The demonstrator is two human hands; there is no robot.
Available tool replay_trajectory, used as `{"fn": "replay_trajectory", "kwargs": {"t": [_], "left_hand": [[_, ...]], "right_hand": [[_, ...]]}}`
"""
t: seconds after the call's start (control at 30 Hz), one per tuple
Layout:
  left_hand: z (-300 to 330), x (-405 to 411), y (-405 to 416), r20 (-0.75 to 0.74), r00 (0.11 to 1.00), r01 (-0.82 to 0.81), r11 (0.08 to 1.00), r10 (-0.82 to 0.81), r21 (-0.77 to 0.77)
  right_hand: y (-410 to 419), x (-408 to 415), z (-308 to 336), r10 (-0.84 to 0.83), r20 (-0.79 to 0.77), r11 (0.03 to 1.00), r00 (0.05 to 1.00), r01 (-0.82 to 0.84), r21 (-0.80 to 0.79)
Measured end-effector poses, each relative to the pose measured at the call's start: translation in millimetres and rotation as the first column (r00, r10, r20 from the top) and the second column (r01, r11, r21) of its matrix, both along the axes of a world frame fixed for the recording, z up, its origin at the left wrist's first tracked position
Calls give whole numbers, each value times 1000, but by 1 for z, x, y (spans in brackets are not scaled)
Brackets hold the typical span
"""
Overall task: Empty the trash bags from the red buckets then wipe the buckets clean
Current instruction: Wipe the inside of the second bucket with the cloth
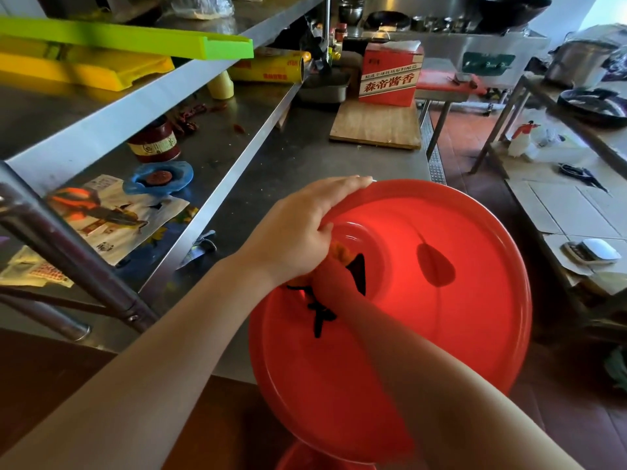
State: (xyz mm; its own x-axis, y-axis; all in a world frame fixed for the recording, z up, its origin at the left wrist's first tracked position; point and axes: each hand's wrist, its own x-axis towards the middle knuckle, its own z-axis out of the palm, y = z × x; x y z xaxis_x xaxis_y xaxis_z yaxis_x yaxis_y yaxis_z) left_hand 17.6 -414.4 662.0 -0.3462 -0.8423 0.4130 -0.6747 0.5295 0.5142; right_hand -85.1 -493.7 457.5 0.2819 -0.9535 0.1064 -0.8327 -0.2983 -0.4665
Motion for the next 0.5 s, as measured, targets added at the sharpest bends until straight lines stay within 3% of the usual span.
{"fn": "replay_trajectory", "kwargs": {"t": [0.13,0.2,0.33,0.5], "left_hand": [[1,4,-5,-3,1000,13,1000,-13,8],[-1,7,-7,-14,1000,13,1000,-13,5],[-4,12,-7,-30,1000,-3,1000,3,-3],[-5,12,-10,-25,1000,-18,1000,17,-24]], "right_hand": [[-29,-19,7,0,-197,999,980,8,39],[-35,-32,4,-121,-165,991,979,129,34],[-32,-68,-7,-361,43,930,932,355,97],[-10,-83,-28,-348,-103,905,932,363,221]]}}
